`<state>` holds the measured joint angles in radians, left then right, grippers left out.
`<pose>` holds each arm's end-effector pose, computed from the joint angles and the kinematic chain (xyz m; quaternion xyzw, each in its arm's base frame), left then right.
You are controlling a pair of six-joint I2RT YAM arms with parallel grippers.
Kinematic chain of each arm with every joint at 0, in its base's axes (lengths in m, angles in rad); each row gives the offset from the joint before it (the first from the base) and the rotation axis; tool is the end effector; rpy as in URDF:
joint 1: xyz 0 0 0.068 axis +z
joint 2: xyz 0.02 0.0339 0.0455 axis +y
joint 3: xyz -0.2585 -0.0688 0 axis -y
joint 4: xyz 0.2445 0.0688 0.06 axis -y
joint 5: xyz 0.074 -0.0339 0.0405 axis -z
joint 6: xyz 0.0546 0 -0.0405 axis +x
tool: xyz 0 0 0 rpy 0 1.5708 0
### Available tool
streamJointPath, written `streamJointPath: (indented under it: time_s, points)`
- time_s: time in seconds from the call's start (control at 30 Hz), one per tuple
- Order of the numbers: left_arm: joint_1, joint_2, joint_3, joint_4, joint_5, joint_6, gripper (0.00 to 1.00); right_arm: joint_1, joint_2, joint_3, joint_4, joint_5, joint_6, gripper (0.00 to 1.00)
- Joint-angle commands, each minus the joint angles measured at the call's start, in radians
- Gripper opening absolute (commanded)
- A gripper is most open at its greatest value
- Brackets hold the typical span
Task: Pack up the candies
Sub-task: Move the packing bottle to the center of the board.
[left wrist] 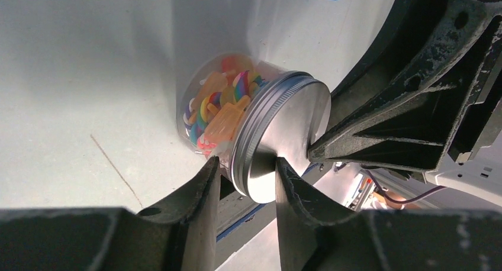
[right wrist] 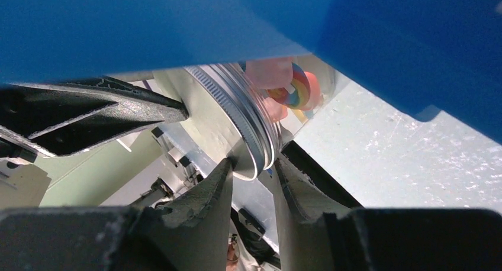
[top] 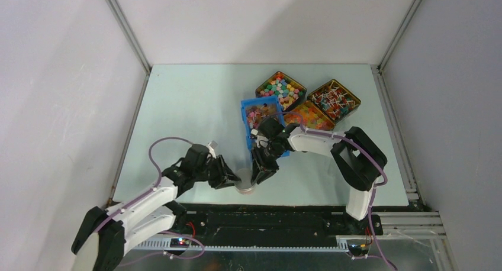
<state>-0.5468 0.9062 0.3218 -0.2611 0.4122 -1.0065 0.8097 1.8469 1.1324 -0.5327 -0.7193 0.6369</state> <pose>0.1423 -0.1122 0.1393 -0.1378 0.9076 -0.3799 0.1136 0.2161 0.2790 0.1382 0.1362 -0.9155 -0.3602 0.1169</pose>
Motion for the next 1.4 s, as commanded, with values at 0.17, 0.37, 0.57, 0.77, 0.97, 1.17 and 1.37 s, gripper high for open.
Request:
streamJointPath:
  time_s: [0.17, 0.37, 0.57, 0.77, 0.97, 1.17, 1.37]
  points:
    - [-0.123, 0.269, 0.039, 0.078, -0.07, -0.017, 0.28, -0.031, -0.013, -0.064, -0.049, 0.195, -0.014, 0.25]
    - [-0.173, 0.426, 0.169, 0.112, -0.066, 0.01, 0.31, -0.101, -0.095, -0.161, -0.081, 0.248, -0.034, 0.26]
    - [-0.176, 0.458, 0.241, 0.04, -0.092, 0.071, 0.41, -0.104, -0.09, -0.18, -0.102, 0.266, -0.043, 0.33]
    - [-0.175, 0.272, 0.272, -0.077, -0.215, 0.166, 0.72, -0.099, -0.147, -0.18, -0.091, 0.262, -0.064, 0.55]
    - [-0.173, -0.008, 0.242, -0.119, -0.362, 0.259, 0.93, -0.083, -0.267, -0.18, -0.123, 0.278, -0.093, 0.82]
    - [-0.173, -0.284, 0.148, -0.009, -0.399, 0.386, 0.99, -0.095, -0.361, -0.18, -0.158, 0.298, -0.107, 0.96]
    - [-0.173, -0.516, -0.016, 0.155, -0.362, 0.577, 1.0, -0.128, -0.351, -0.177, -0.126, 0.256, -0.096, 0.98]
